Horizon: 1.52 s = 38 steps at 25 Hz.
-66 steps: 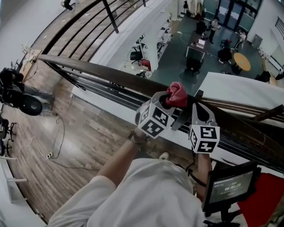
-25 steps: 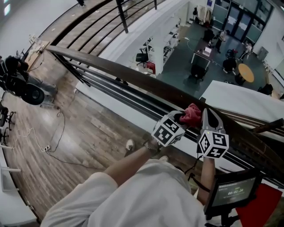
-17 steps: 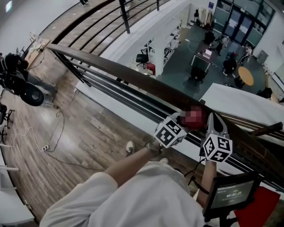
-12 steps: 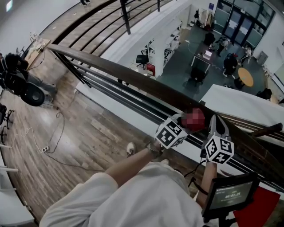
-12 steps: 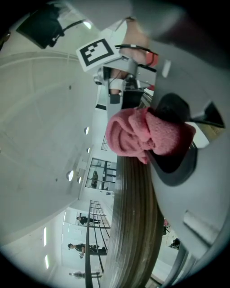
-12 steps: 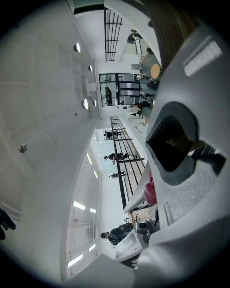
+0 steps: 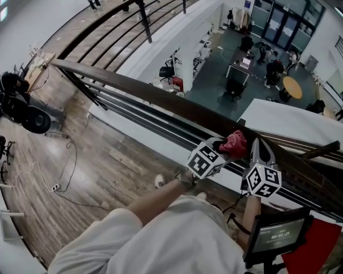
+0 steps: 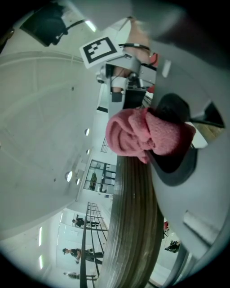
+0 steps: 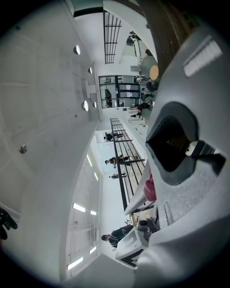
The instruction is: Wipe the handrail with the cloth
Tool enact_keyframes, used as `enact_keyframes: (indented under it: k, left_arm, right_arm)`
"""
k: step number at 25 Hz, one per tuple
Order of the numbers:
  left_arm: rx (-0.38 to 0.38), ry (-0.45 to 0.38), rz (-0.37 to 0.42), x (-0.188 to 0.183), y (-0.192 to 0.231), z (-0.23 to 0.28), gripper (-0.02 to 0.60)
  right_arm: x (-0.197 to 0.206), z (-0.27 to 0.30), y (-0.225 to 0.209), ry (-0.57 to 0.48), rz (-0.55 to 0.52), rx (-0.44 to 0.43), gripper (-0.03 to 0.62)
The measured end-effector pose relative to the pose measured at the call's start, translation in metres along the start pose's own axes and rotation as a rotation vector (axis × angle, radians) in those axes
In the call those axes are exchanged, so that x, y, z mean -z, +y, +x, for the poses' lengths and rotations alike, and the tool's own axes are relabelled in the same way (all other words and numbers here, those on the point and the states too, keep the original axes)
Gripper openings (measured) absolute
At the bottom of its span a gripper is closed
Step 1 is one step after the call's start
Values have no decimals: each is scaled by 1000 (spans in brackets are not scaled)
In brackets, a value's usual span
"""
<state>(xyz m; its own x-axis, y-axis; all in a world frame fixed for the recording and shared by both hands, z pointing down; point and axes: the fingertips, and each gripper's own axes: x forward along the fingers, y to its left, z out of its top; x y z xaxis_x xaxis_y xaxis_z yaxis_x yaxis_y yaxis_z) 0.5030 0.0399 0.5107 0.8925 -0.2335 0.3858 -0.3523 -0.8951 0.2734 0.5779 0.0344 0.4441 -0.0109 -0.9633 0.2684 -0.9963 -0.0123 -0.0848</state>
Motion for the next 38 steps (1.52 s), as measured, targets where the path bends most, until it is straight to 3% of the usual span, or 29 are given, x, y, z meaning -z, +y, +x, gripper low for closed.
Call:
enact_keyframes:
  k: [38]
  left_arm:
    - [18, -23, -51, -6, 30, -30, 95]
  right_arm:
    - [-3, 19, 19, 68, -31, 73, 2]
